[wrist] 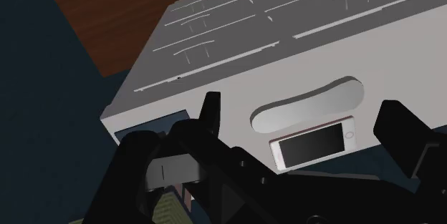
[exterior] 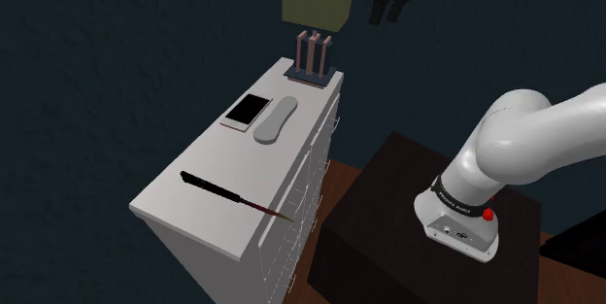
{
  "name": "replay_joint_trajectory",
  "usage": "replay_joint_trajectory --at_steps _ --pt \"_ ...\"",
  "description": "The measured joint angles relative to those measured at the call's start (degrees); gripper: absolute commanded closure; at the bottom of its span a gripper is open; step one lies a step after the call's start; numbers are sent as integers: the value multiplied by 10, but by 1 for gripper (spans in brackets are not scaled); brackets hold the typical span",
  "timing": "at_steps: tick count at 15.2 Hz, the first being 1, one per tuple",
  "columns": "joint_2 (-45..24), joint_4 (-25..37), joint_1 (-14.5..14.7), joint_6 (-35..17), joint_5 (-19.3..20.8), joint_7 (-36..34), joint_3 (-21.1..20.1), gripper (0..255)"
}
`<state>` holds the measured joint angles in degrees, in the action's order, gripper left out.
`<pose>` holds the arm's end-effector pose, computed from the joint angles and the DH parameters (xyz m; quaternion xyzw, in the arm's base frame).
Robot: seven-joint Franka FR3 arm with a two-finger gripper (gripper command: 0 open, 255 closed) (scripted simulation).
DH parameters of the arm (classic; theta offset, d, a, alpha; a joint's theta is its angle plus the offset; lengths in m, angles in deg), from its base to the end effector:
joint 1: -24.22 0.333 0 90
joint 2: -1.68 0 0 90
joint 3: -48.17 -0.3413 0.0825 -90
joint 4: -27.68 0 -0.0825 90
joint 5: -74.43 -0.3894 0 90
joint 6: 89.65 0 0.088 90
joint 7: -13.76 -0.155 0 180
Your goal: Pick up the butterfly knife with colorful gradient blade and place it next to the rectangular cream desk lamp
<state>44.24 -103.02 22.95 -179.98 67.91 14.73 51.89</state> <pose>0.3102 -0.0152 0.5850 -0.9964 0.0261 -0.0220 0.0779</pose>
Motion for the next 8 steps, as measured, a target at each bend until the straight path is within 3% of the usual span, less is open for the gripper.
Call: replay_joint_trajectory --at_steps 3,8 --pt "-4 -8 6 -15 -6 -6 -12 0" --pt "-35 -34 31 -83 -28 -35 -63 0"
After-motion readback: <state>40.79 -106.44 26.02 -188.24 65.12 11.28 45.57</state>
